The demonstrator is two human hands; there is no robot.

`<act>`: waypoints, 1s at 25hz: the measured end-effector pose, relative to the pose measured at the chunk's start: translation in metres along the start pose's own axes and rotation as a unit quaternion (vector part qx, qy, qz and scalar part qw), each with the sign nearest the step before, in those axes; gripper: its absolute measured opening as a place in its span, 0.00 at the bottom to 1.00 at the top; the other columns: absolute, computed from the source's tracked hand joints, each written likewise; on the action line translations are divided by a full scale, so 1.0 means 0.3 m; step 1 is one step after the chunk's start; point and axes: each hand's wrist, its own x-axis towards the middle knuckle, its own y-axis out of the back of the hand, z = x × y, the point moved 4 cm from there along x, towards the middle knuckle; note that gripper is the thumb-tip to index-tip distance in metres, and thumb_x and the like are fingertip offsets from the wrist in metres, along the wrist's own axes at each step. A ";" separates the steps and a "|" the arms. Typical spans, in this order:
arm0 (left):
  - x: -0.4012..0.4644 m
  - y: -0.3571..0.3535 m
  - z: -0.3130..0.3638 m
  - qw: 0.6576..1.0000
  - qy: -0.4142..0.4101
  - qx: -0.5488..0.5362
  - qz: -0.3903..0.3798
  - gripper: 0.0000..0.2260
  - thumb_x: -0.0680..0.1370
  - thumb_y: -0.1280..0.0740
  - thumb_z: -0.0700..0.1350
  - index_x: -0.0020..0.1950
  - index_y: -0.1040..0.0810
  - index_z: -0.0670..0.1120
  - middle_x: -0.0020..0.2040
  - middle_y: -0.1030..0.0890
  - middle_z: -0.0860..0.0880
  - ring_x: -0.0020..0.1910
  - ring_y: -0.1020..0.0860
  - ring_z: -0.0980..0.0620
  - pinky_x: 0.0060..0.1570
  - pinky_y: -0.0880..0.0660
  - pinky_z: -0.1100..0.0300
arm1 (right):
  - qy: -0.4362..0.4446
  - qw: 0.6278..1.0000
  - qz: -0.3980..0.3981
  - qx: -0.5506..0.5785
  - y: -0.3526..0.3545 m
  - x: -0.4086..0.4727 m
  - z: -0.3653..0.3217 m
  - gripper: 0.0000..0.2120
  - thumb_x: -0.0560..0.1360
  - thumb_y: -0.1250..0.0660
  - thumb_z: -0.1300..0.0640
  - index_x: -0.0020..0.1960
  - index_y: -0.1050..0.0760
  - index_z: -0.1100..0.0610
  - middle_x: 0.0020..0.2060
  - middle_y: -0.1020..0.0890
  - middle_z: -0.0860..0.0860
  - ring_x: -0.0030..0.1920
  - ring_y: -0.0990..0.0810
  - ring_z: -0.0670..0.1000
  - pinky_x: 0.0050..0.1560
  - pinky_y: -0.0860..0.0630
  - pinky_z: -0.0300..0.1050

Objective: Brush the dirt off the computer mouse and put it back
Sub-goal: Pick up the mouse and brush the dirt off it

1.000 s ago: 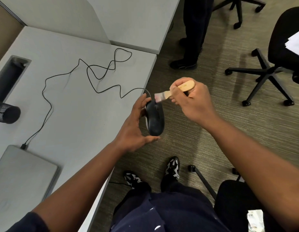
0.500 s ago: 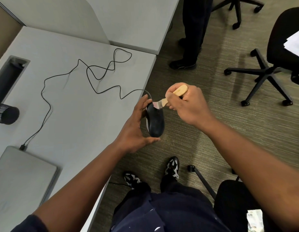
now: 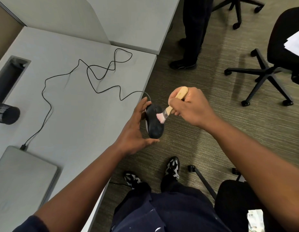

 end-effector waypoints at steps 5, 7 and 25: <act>0.010 0.008 0.000 1.000 0.025 -0.014 0.008 0.66 0.63 0.11 0.49 0.85 0.55 0.70 0.83 0.41 0.65 0.78 0.32 0.63 0.68 0.32 0.74 | 0.048 0.996 0.072 -0.032 0.012 -0.001 0.024 0.09 0.82 0.34 0.52 0.44 0.21 0.45 0.28 0.20 0.48 0.26 0.24 0.47 0.26 0.29 0.46; 0.013 0.012 0.009 0.999 0.025 -0.012 0.020 0.66 0.63 0.11 0.51 0.86 0.56 0.66 0.83 0.42 0.65 0.78 0.33 0.61 0.67 0.34 0.78 | 0.030 0.994 0.040 -0.097 -0.008 -0.002 0.052 0.08 0.84 0.36 0.49 0.47 0.21 0.44 0.30 0.19 0.45 0.28 0.24 0.44 0.30 0.30 0.41; 0.018 0.007 0.028 0.999 0.018 0.037 0.028 0.66 0.63 0.16 0.59 0.87 0.59 0.58 0.76 0.41 0.64 0.77 0.38 0.63 0.73 0.34 0.65 | -0.161 0.968 -0.003 0.193 -0.096 -0.059 0.096 0.06 0.85 0.34 0.53 0.52 0.19 0.50 0.42 0.14 0.55 0.35 0.16 0.49 0.37 0.17 0.43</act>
